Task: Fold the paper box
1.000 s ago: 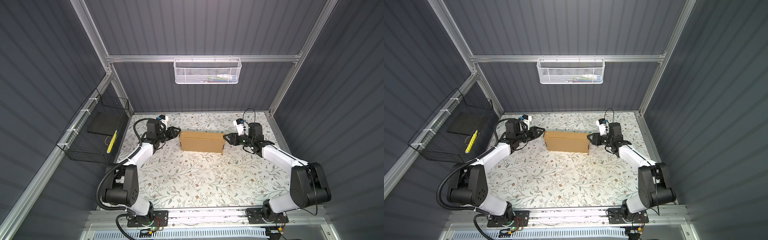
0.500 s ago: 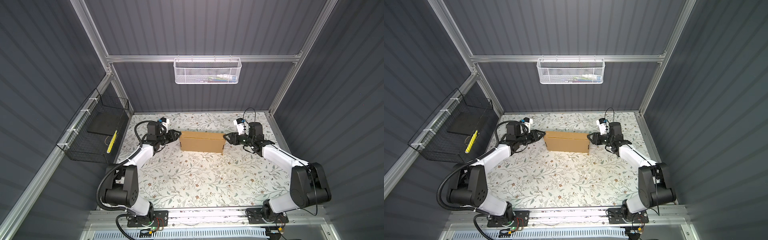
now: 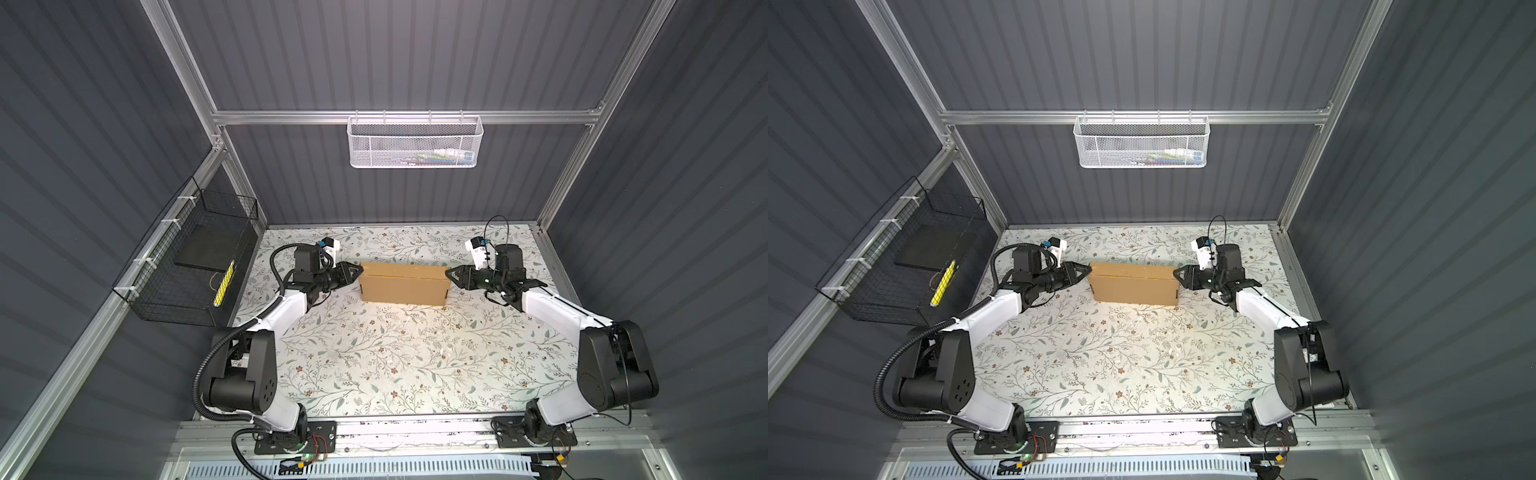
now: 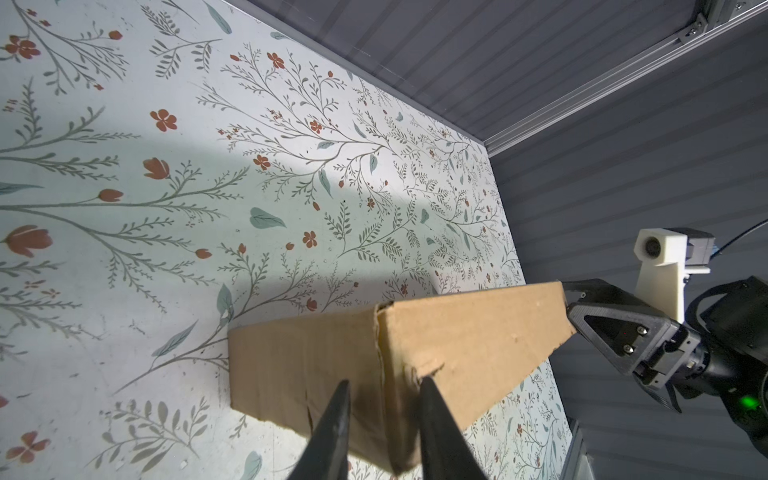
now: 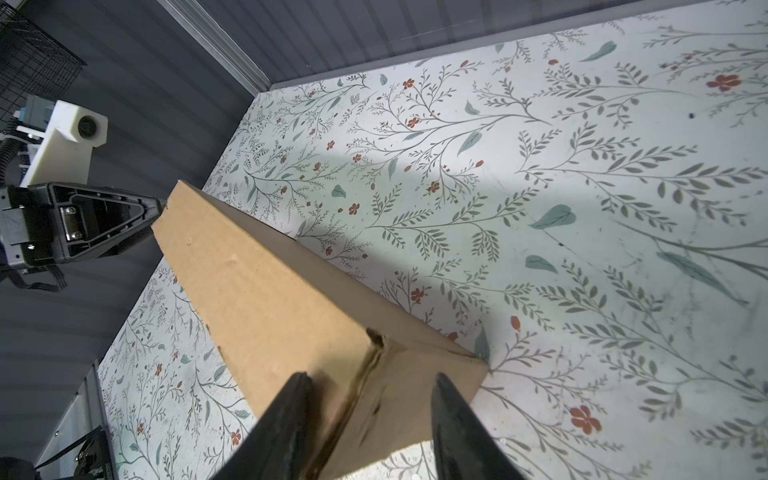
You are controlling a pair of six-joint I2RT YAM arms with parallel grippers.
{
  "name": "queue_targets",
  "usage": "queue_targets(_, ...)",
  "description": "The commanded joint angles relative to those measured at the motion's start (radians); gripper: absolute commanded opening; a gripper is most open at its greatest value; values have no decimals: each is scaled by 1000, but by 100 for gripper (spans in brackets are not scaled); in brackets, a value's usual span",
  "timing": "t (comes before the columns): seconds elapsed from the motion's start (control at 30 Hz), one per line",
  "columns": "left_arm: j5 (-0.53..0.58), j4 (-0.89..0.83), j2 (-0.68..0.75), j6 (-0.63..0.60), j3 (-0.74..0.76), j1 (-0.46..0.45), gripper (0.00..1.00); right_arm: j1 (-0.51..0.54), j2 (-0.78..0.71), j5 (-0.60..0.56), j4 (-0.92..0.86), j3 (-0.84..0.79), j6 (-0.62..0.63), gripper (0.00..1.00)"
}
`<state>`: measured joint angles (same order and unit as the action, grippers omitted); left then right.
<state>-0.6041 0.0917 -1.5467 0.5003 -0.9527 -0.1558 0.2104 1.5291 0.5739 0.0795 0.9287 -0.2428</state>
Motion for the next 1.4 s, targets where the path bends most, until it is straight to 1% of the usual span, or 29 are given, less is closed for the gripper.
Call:
queue_targets(0.0,-14,-19,12,-22,31,5,27,4,21,-22,-31,-20,8,48)
queue_targets(0.37,-7,-49,55,-31,64,6,26,4,8,-23,-21,-62,7,46)
queue_targets(0.7,-11,-49,82,-21,84,5,26,9,-16,-8,-7,-95,-5,41)
queue_targets(1.37,-32,-27,133,3,164,5,24,25,-83,-14,-46,-147,20,40)
